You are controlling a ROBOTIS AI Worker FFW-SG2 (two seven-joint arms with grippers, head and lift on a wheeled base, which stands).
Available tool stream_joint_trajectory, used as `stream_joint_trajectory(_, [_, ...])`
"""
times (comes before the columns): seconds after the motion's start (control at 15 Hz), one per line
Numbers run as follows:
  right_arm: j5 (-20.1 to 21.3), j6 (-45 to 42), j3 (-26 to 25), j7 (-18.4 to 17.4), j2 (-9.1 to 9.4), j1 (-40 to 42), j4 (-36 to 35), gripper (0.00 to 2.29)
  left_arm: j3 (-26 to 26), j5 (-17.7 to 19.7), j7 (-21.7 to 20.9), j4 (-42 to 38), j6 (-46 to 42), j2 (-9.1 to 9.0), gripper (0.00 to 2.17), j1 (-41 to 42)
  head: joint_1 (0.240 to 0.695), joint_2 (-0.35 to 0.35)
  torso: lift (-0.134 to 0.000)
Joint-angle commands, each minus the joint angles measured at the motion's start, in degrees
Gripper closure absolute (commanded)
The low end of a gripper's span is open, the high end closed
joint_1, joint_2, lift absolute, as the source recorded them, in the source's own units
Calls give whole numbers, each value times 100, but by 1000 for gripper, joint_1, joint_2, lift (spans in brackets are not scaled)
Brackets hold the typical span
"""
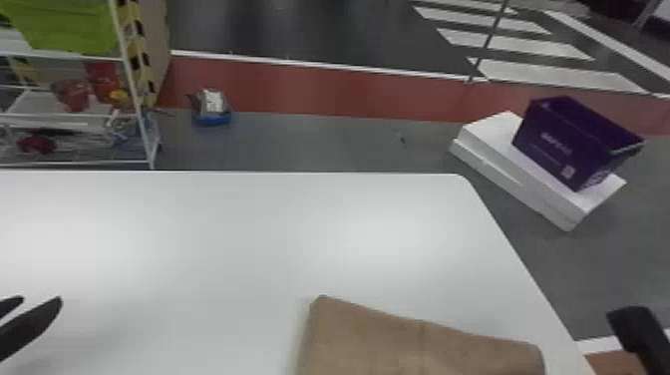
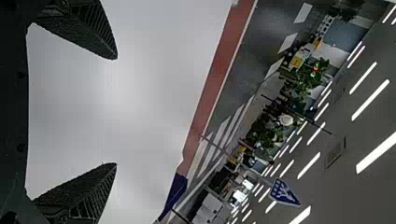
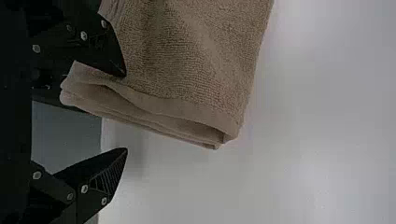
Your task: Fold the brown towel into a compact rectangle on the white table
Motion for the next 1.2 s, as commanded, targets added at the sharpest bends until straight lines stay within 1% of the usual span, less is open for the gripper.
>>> stream_joint_trajectory(0.0, [28, 47, 127, 28, -6, -118, 27, 680, 9, 0, 0, -9, 0, -6, 63, 3, 695, -211, -124])
stream_joint_trajectory(0.13, [46, 47, 250, 28, -6, -206, 53, 1190, 18, 0, -9, -17, 0, -6, 63, 3, 695, -201, -124])
stream_joint_trajectory(0.2, [72, 47, 303, 28, -6, -241, 97, 1237, 27, 0, -9, -17, 0, -6, 63, 12, 695, -195, -124])
stream_joint_trajectory(0.27, [107, 35, 364, 28, -6, -294, 150, 1237, 35, 0, -18, -26, 0, -6, 63, 12, 695, -183, -124])
stream_joint_trajectory(0.4, [19, 47, 514, 28, 38, -461, 185, 1237, 53, 0, -18, -17, 0, -6, 63, 12, 695, -174, -124])
stream_joint_trajectory(0.53, [-69, 47, 777, -149, 144, -724, 185, 1237, 62, 0, -18, -35, 0, -6, 63, 12, 695, -157, -124])
stream_joint_trajectory(0.6, [-69, 47, 821, -211, 170, -883, 247, 1237, 62, 0, -27, -44, 0, -14, 63, 12, 695, -127, -124])
stream_joint_trajectory(0.67, [-69, 47, 804, -202, 170, -1041, 317, 1237, 88, 0, -35, -52, 0, -14, 63, 12, 695, -112, -124])
stream_joint_trajectory(0.8, [-77, 47, 619, -193, 108, -1208, 440, 1237, 132, 0, -35, -52, 0, -14, 63, 38, 695, -94, -124])
stream_joint_trajectory(0.87, [-130, 47, 505, -308, 82, -1331, 572, 1237, 132, 9, -35, -44, 0, -14, 63, 38, 695, -94, -124])
stream_joint_trajectory(0.93, [-297, 47, 364, -510, 73, -1419, 695, 1237, 114, 9, -35, -44, 0, -14, 63, 21, 695, -109, -124])
stream_joint_trajectory(1.0, [-473, 47, 206, -545, 73, -1533, 809, 1234, 97, 9, -27, -52, 0, -23, 63, 12, 695, -126, -124])
stream_joint_trajectory(1.07, [-737, 47, 48, -606, 73, -1568, 871, 1234, 88, 9, -27, -61, 0, -32, 63, 12, 695, -142, -124])
stream_joint_trajectory(1.13, [-789, 47, 13, -642, 73, -1586, 888, 1234, 88, 9, -27, -61, 0, -32, 63, 12, 695, -153, -124])
